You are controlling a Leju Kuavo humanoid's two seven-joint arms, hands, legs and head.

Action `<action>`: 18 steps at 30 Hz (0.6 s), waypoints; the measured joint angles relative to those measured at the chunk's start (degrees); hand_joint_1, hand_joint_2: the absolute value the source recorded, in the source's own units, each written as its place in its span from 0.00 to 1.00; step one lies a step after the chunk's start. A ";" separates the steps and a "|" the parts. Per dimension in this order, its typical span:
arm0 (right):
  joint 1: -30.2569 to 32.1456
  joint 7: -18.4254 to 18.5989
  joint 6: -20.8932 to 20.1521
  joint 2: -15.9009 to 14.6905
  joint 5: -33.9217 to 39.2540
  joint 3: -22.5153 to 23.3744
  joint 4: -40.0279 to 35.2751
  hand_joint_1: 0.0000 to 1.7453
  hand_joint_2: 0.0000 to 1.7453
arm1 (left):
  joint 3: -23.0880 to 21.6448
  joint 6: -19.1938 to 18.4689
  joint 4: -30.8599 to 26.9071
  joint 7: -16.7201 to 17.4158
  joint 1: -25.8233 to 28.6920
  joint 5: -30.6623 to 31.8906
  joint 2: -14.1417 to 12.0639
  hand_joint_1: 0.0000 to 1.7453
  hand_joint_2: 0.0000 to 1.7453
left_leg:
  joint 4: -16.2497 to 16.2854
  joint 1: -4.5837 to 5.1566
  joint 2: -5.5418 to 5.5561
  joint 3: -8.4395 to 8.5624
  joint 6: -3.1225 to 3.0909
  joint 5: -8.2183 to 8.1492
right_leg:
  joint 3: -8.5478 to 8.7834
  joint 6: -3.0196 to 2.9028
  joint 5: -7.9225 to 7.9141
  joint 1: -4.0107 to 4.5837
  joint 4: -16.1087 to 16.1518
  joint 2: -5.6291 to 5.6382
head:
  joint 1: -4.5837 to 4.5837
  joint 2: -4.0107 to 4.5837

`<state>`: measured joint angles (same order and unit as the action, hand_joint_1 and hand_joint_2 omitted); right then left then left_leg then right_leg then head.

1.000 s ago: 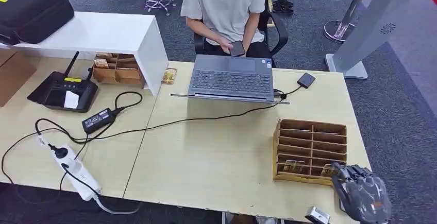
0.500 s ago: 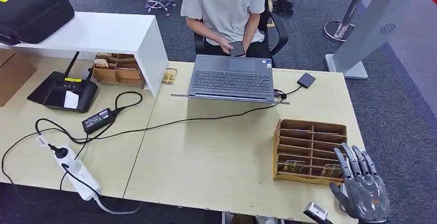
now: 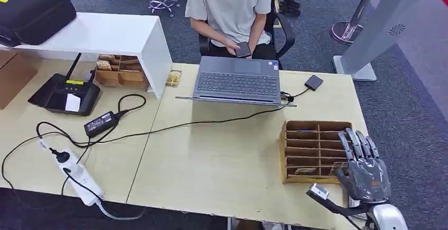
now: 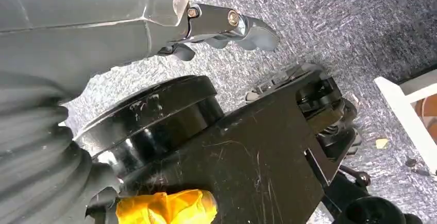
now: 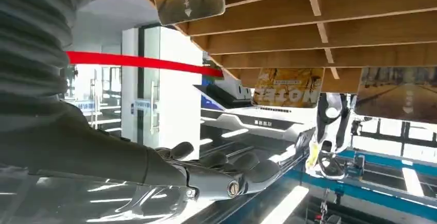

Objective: Pass the card to the sensor for recognition and then transmit it.

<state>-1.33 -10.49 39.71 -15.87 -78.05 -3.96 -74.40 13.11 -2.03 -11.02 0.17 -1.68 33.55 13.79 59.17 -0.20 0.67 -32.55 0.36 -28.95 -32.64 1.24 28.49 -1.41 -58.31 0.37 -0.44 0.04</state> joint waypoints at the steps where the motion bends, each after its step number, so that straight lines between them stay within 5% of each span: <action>1: -1.37 0.31 0.00 -0.15 0.00 -0.55 1.01 0.00 1.00 | 0.00 -0.02 0.00 0.00 -0.04 0.04 0.00 0.00 1.00 | 0.00 0.00 0.00 0.00 0.00 0.00 | 0.00 0.00 0.00 0.00 0.00 0.00 | 0.02 0.00; 9: -11.26 2.25 0.00 -1.00 0.09 -5.55 10.31 0.00 1.00 | 0.00 -0.37 0.00 0.00 -0.16 0.92 0.00 0.00 1.00 | 0.04 0.00 0.03 0.03 0.00 0.01 | 0.02 0.00 0.00 0.00 -0.01 -0.03 | 0.02 0.00; 18: -14.64 3.10 0.00 -1.62 0.70 -7.93 13.87 0.00 1.00 | 0.00 -0.52 0.00 0.00 -0.16 1.07 0.00 0.00 1.00 | 0.04 0.00 0.07 0.01 0.00 0.00 | 0.02 0.00 0.00 0.00 0.00 -0.05 | 0.02 0.00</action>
<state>-15.97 -7.39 39.71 -17.49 -77.35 -11.89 -60.52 13.11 -2.56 -11.02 0.17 -1.84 34.62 13.79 59.21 -0.20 0.73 -32.54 0.36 -28.95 -32.62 1.24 28.49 -1.40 -58.31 0.31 -0.42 0.04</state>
